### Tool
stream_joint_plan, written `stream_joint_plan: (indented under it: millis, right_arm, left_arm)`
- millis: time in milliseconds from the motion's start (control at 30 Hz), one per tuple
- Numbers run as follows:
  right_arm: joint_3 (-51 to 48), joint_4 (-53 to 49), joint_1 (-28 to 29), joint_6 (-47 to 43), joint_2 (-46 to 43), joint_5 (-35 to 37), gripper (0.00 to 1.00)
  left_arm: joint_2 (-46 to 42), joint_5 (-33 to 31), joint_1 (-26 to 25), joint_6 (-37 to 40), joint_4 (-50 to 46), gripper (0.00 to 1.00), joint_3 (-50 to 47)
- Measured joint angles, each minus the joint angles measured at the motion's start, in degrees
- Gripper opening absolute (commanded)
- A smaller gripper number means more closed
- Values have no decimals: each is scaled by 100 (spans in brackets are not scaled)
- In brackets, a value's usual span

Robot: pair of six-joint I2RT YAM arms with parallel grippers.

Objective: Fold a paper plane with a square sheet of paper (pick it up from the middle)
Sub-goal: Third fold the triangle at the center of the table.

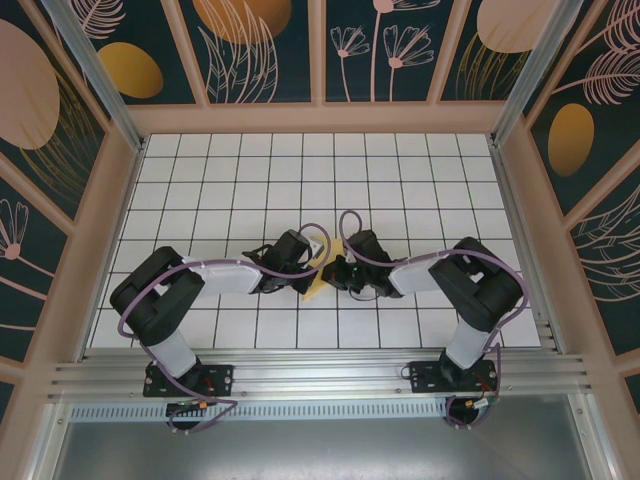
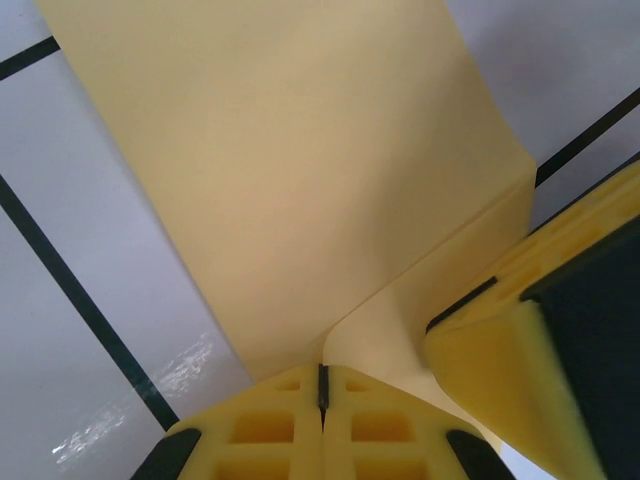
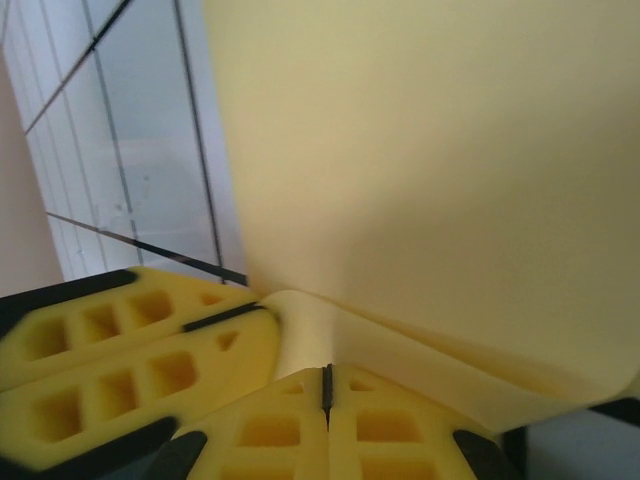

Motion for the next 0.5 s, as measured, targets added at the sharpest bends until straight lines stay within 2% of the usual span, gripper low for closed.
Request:
stream_joint_plan:
  millis: [133,300,400,500]
  right_arm:
    - [-22,48,-4,-2,7,2,3]
    - [-28,48,9,-2,7,31,4]
    - [-28,31,22,-2,4,70,4]
    - [-28,26,28,2,4,92,3]
  left_arm:
    - [7,2,0,0,7,8,0]
    - [20,4,0,-4,-55,14,44]
    - [-59,0,0,-68,-177,29,76]
    - [-389,0,0,-269,-343,34,103]
